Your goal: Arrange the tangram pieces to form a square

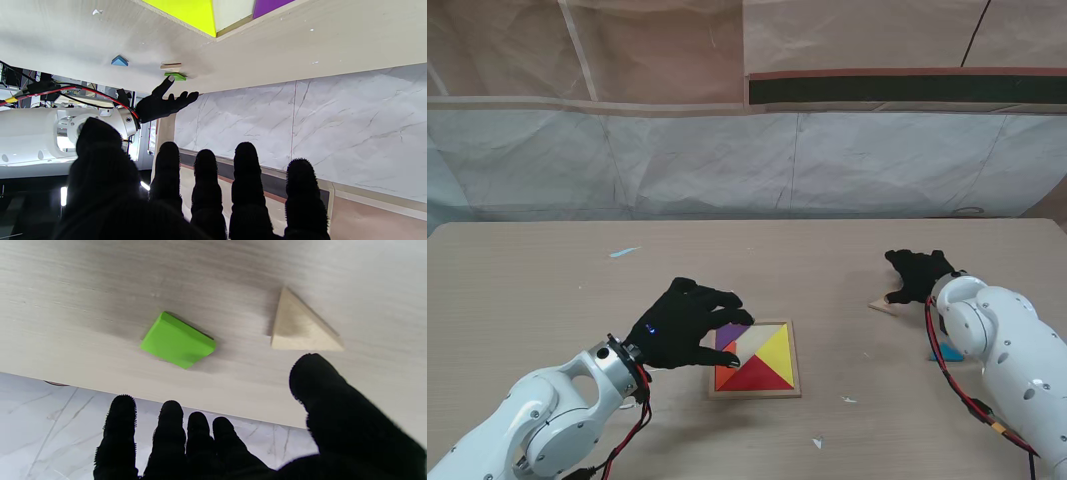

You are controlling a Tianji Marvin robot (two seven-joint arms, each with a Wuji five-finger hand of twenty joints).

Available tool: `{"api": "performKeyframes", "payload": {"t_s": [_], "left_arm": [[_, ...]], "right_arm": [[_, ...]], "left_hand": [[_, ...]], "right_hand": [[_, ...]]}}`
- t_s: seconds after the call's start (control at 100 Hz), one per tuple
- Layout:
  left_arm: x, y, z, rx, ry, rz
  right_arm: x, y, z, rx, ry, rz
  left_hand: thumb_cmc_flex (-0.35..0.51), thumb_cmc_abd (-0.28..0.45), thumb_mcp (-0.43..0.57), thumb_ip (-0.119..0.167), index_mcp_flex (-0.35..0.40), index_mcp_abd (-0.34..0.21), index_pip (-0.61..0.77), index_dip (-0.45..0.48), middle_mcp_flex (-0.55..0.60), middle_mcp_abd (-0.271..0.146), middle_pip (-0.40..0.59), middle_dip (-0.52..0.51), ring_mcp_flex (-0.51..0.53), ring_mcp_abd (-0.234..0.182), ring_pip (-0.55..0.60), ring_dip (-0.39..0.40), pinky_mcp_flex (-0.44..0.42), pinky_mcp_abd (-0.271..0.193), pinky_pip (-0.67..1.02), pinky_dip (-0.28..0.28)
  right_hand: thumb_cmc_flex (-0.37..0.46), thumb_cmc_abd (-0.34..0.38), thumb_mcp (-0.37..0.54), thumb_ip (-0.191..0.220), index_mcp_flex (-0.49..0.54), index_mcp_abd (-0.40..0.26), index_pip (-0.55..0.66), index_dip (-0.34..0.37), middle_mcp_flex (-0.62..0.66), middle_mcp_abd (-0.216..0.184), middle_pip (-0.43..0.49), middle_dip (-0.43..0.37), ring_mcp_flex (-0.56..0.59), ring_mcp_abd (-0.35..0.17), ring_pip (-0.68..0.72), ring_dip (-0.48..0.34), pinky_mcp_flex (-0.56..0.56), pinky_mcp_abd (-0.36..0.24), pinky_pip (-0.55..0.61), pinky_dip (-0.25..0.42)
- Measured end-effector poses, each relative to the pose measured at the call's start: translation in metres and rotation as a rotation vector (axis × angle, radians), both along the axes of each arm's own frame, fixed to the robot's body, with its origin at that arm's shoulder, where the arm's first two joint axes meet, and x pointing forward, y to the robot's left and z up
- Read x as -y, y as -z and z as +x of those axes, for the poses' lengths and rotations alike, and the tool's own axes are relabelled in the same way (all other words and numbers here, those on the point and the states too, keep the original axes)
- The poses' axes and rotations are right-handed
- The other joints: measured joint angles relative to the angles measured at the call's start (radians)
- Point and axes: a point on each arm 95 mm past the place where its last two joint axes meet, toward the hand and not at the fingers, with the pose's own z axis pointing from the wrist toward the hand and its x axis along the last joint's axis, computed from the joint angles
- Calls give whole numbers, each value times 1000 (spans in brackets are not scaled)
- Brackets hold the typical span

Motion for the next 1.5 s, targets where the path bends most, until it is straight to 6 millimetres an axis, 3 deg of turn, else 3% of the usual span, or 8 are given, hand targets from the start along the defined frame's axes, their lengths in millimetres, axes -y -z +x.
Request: {"api": "performKeyframes", "payload": {"t_s": [0.22, 0.31, 0.61, 0.76, 1.01, 1.17, 1.35, 1.5], "left_arm": [[1, 0, 0, -2, -3, -1], [1, 1, 0, -6, -3, -4], [3, 2, 0, -15, -4, -4], [4, 4, 0, -25, 0, 11], [7, 3, 0, -18, 7, 27], [7, 3, 0, -22, 8, 33], [7, 3, 0, -22, 9, 35], [9, 3, 0, -23, 14, 34]], "right_arm": [[9, -2, 2, -12, 43, -16], [12, -1, 1, -28, 29, -46], [16, -2, -4, -18, 38, -42], [11, 1, -5, -2, 22, -10], [-6, 7, -7, -51, -70, -35], [-9, 6, -10, -58, -109, -64], [-10, 8, -15, -36, -165, -193], [-13, 11, -17, -34, -171, -185]], "left_hand": [[0, 0, 0, 0, 0, 0, 0, 9, 0, 0, 0, 0, 1, 1, 0, 0, 11, 0, 14, 0], [0, 0, 0, 0, 0, 0, 0, 10, 0, 0, 0, 0, 10, 1, 0, 0, 11, 0, 14, 0], [0, 0, 0, 0, 12, 0, 2, 11, 1, 0, 0, 0, 10, 1, 0, 0, 12, 0, 15, 0], [0, 0, 0, 0, 12, 0, 2, 11, 2, 0, 0, 0, 10, 1, 0, 0, 12, 0, 15, 0], [0, 0, 0, 0, 12, 0, 5, 11, 11, 0, 0, 0, 20, 1, 2, 0, 13, 0, 15, 4], [0, 0, 0, 0, 12, 0, 5, 11, 11, 0, 0, 0, 20, 2, 2, 0, 13, 0, 15, 6], [0, 0, 0, 0, 12, 0, 6, 11, 11, 0, 0, 0, 20, 0, 2, 0, 13, 0, 15, 7], [0, 0, 0, 0, 12, 0, 6, 11, 11, 0, 0, 0, 20, 1, 2, 0, 13, 0, 15, 7]], "right_hand": [[0, -37, 96, 67, 0, 12, -2, 2, -2, 10, 0, 0, 1, 2, 0, -1, 18, 0, -15, -36], [-1, -37, 125, 75, 0, 12, -1, 11, -2, 10, 10, 0, 1, 2, 0, -1, 18, 0, -15, -44], [-11, -50, 144, 75, 0, 12, 0, 29, -2, 10, 12, 0, 1, 2, 0, -10, 18, 0, -40, -61], [-22, -50, 98, 57, 0, 11, 9, 60, 1, 10, 23, 0, 2, 2, 0, -10, 18, 0, -40, -61], [-115, -34, 9, 18, 3, 10, 46, 85, 20, 9, 25, 0, 18, 2, 0, -10, 18, -1, -40, -61], [-159, -22, -18, 8, 42, -6, 75, 87, 69, -3, 40, 2, 30, 2, 1, -8, 21, -1, -40, -61], [-158, -26, -14, 8, 146, -38, 168, 88, 166, -18, 102, 64, 96, 2, 29, 19, 58, -1, 14, -61], [-156, -38, -14, 8, 195, -73, 206, 89, 214, -46, 126, 90, 120, 1, 50, 31, 69, -2, 53, -49]]}}
